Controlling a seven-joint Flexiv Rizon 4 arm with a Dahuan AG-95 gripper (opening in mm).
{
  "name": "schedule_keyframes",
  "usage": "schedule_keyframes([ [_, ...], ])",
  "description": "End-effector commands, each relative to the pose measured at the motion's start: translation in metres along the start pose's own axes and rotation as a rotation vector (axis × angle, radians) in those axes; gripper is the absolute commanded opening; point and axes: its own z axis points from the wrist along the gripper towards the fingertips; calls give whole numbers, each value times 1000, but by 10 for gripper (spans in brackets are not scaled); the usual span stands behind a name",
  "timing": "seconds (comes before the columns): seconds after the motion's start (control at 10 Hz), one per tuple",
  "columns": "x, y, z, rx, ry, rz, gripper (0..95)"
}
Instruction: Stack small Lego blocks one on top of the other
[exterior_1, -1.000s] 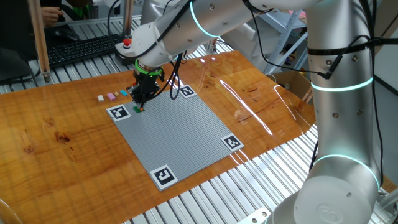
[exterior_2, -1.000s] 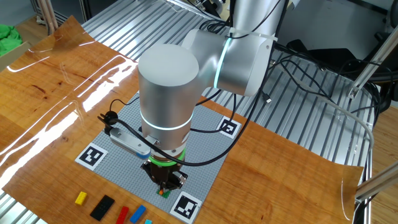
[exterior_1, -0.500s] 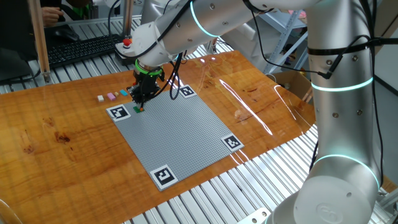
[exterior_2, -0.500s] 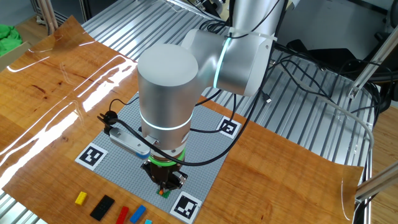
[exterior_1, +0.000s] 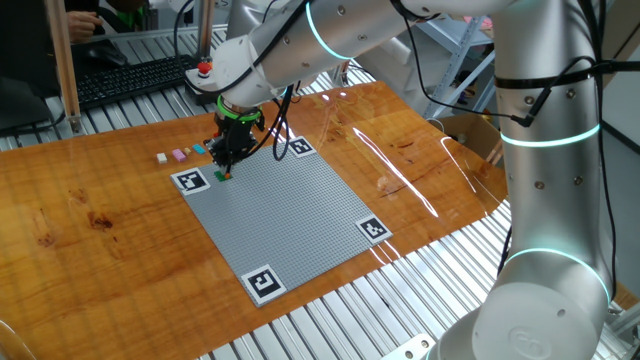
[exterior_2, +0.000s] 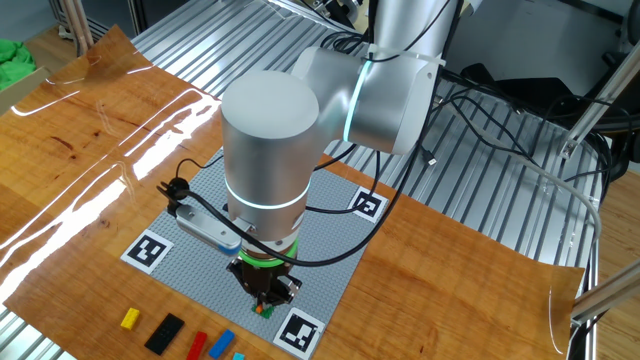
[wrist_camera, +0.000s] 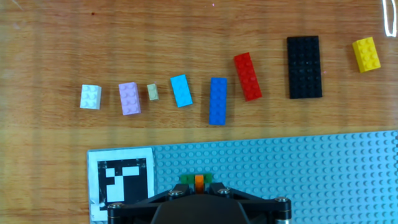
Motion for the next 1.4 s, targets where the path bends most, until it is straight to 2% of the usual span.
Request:
schedule_keyframes([
  [0.1, 0, 0, 0, -1, 1, 1, 190],
  [0.5, 1, -1, 5, -1, -2, 3, 190],
  [1.4, 1, 1, -2, 17, -6, 18, 190],
])
